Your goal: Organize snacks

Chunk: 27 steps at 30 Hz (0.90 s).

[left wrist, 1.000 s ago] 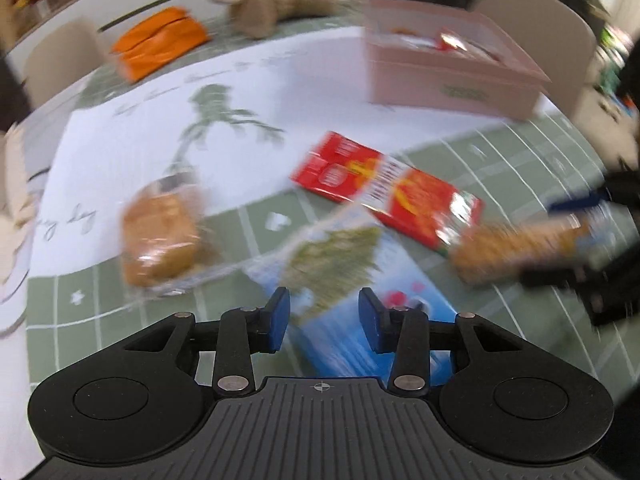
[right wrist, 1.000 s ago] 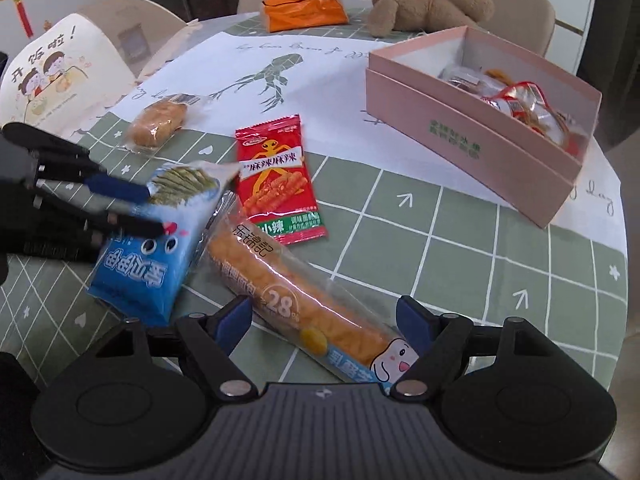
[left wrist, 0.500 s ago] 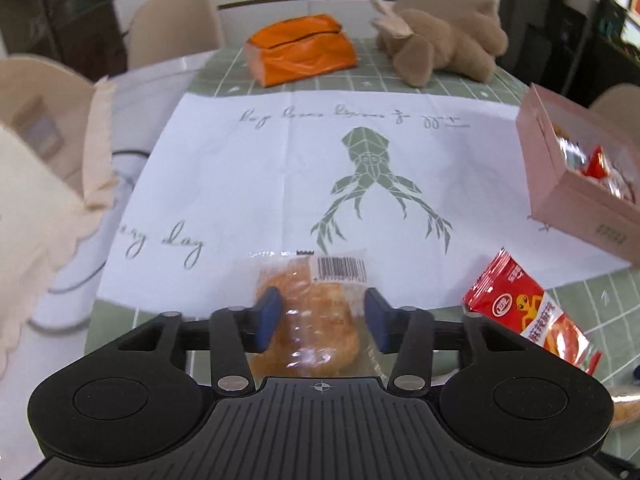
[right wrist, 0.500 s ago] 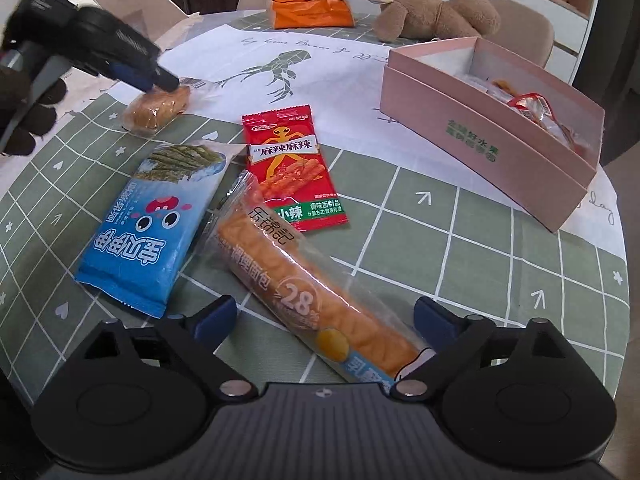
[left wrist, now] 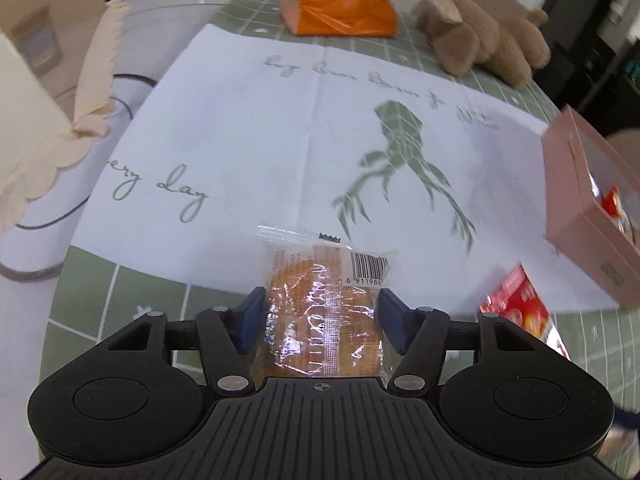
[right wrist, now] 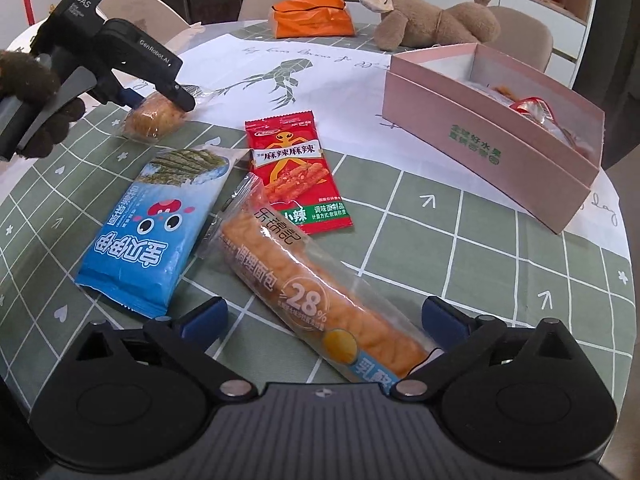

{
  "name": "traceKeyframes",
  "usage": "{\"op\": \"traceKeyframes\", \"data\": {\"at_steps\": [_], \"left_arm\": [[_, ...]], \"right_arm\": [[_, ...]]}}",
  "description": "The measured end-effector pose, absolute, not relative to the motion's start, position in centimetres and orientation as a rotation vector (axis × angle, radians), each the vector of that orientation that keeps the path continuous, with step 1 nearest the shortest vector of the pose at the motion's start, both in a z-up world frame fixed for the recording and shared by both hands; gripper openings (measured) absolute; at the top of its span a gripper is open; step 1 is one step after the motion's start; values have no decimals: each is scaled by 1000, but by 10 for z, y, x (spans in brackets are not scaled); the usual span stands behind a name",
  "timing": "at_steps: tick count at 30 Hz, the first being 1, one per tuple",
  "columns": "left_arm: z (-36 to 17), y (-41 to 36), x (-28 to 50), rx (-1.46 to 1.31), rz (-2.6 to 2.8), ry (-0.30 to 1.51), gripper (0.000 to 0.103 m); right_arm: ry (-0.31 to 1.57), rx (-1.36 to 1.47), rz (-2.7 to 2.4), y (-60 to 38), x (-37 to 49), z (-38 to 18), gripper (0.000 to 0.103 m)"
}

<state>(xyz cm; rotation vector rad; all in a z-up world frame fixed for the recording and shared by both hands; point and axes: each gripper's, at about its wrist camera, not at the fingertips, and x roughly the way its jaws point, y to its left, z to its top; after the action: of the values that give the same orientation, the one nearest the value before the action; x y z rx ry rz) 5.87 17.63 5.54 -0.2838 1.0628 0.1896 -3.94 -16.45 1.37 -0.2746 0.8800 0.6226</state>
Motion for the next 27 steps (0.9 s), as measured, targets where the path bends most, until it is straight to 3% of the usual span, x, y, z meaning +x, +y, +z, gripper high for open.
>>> {"op": "traceKeyframes", "data": {"at_steps": [3,5,14,20,25,27], "left_arm": [[56,163,44,-276,120,1063,61],[56,155,31,-275,91,1062,60],[57,151,-27,-308,199,1035,58],[56,166,-41,-390,230,1001,58],[56,160,-39,-366,238,1005,58],[55,155,-37,-346,221,1012,58]], "right_arm": [[906,-298,645,-163,-35,16,102],[922,-294,650,-165,-31,20,91],[872,-193,769,-148,-26,57,91],[868,-420,870,-73,-40,36,91],[915,-405,938,-50,-37,27,92],[938,-371,937,-52,-30,27,79]]}}
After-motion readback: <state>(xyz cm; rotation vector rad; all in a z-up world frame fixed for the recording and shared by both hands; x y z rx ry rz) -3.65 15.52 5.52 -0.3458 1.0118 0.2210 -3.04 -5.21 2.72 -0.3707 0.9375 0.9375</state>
